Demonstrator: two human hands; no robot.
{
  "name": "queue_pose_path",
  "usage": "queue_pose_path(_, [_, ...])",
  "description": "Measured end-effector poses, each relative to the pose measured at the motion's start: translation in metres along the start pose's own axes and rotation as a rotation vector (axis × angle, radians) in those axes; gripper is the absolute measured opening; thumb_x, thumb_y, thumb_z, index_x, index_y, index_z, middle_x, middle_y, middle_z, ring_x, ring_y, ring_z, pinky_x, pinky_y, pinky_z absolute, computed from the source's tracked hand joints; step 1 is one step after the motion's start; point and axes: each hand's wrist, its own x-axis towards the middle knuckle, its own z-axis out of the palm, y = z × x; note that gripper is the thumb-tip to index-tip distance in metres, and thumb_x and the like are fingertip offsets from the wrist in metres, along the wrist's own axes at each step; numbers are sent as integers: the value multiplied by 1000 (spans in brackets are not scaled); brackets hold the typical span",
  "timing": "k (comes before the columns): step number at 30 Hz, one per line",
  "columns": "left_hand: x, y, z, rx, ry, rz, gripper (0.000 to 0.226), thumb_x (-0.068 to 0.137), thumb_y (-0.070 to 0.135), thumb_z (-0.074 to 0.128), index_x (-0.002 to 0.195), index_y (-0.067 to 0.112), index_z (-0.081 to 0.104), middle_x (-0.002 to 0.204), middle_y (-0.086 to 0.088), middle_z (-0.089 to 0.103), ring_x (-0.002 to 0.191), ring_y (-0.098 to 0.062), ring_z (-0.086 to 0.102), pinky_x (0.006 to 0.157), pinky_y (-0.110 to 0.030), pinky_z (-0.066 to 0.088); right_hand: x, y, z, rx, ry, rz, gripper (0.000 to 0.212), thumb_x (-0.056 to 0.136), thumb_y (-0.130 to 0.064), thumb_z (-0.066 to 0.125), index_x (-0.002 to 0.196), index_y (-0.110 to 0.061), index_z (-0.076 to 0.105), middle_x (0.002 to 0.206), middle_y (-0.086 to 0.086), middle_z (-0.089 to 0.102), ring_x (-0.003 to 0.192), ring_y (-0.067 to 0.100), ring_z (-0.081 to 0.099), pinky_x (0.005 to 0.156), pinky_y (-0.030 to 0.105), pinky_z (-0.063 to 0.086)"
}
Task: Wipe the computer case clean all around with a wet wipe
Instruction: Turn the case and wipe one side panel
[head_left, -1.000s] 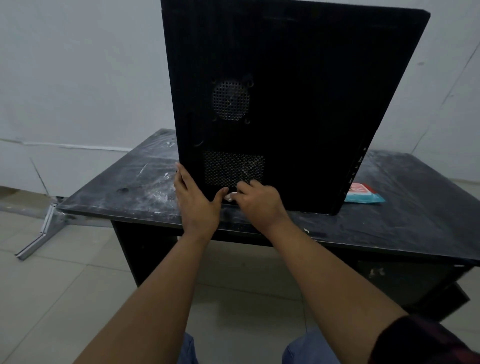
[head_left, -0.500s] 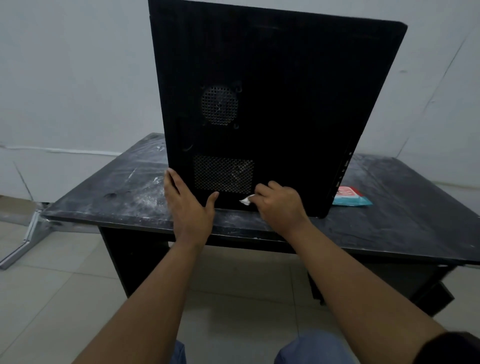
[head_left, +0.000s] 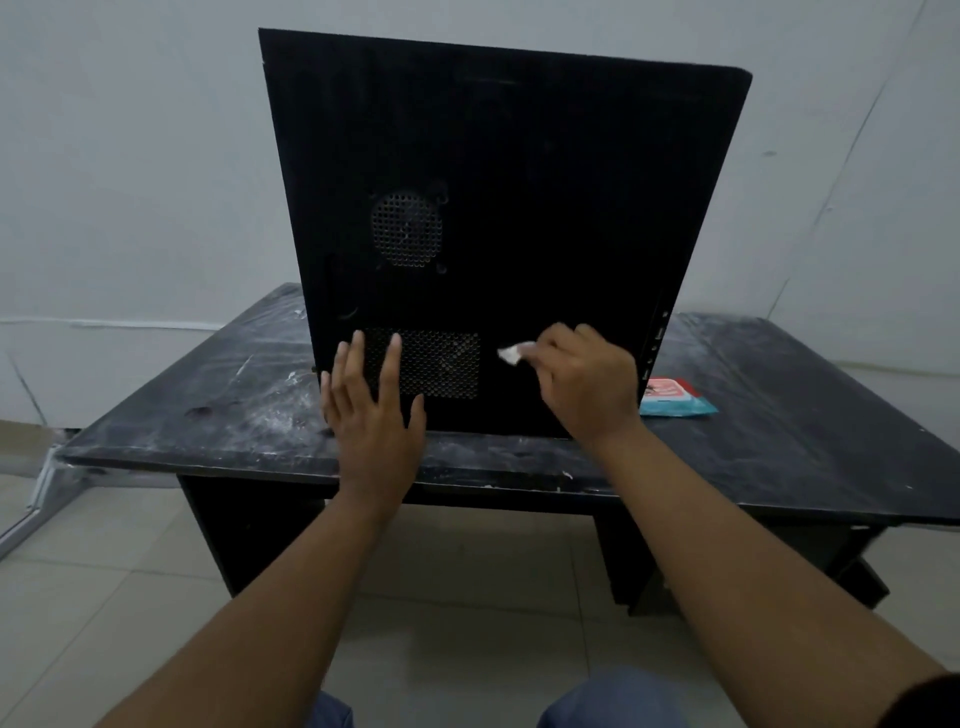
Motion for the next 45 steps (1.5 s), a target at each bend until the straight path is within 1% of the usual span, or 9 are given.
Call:
queue_pose_path(4, [10, 38, 4, -34, 12, 116, 76, 103, 28, 65, 169, 21, 29, 175, -20, 15, 164, -38, 7, 129, -64, 12, 30, -16, -5, 60, 138, 109, 13, 103, -20, 70, 100, -22, 82, 93, -4, 70, 77, 17, 59, 54, 28, 44])
queue_pose_path(7, [11, 63, 17, -97, -26, 107, 74, 107, 23, 59, 170, 21, 21, 178, -16, 7, 165, -35, 1, 129, -66, 11, -6, -28, 13, 65, -53, -58, 5, 98, -22, 75, 98, -26, 77, 92, -4, 65, 74, 17, 56, 50, 30, 41])
queue_pose_path(11, [2, 63, 29, -102, -109, 93, 75, 110, 21, 52, 172, 19, 10, 178, -12, -9, 164, -36, -11, 128, -69, 6, -64, -6, 28, 29, -338, -177, 21, 76, -15, 87, 95, -25, 82, 97, -1, 69, 76, 23, 62, 50, 30, 45])
queue_pose_path(19, [-2, 64, 27, -130, -111, 89, 87, 102, 4, 56, 172, 21, 8, 178, -10, -11, 164, -35, -13, 128, -68, 6, -39, 17, 7, 63, -78, 14, 12, 96, -16, 74, 101, -22, 84, 97, -4, 72, 76, 21, 64, 54, 35, 51])
queue_pose_path(26, [-1, 62, 25, -122, -128, 89, 90, 99, 5, 58, 172, 22, 8, 179, -9, -10, 164, -33, -13, 129, -67, 6, -42, -28, 29, 61, -481, -111, 17, 81, -24, 90, 70, -30, 78, 73, -7, 61, 51, 15, 54, 50, 25, 19])
queue_pose_path(29, [-1, 62, 24, -130, -130, 88, 86, 102, 8, 56, 172, 23, 9, 179, -8, -9, 164, -32, -13, 129, -66, 6, -52, -14, 25, 36, -539, -89, 14, 74, -24, 92, 70, -30, 80, 73, -7, 64, 53, 18, 60, 48, 23, 26])
queue_pose_path(31, [-1, 63, 23, -129, -127, 88, 87, 101, 6, 57, 172, 23, 9, 179, -8, -10, 164, -32, -13, 130, -66, 6, -63, 8, 15, 17, -541, -70, 11, 75, -26, 92, 79, -33, 84, 77, -8, 67, 58, 19, 65, 50, 24, 36])
queue_pose_path(37, [-3, 66, 23, -130, -126, 85, 90, 99, 5, 57, 172, 22, 7, 178, -10, -11, 164, -33, -14, 129, -66, 7, -84, 53, -13, -76, -523, -38, 18, 74, -23, 95, 86, -31, 85, 83, -5, 70, 62, 22, 65, 55, 26, 31])
queue_pose_path(45, [-2, 64, 22, -130, -130, 87, 89, 100, 8, 58, 172, 23, 8, 179, -9, -10, 164, -32, -13, 130, -65, 6, -38, -14, 22, 32, -339, -16, 11, 86, -20, 80, 80, -28, 80, 79, -6, 64, 59, 18, 59, 46, 27, 38])
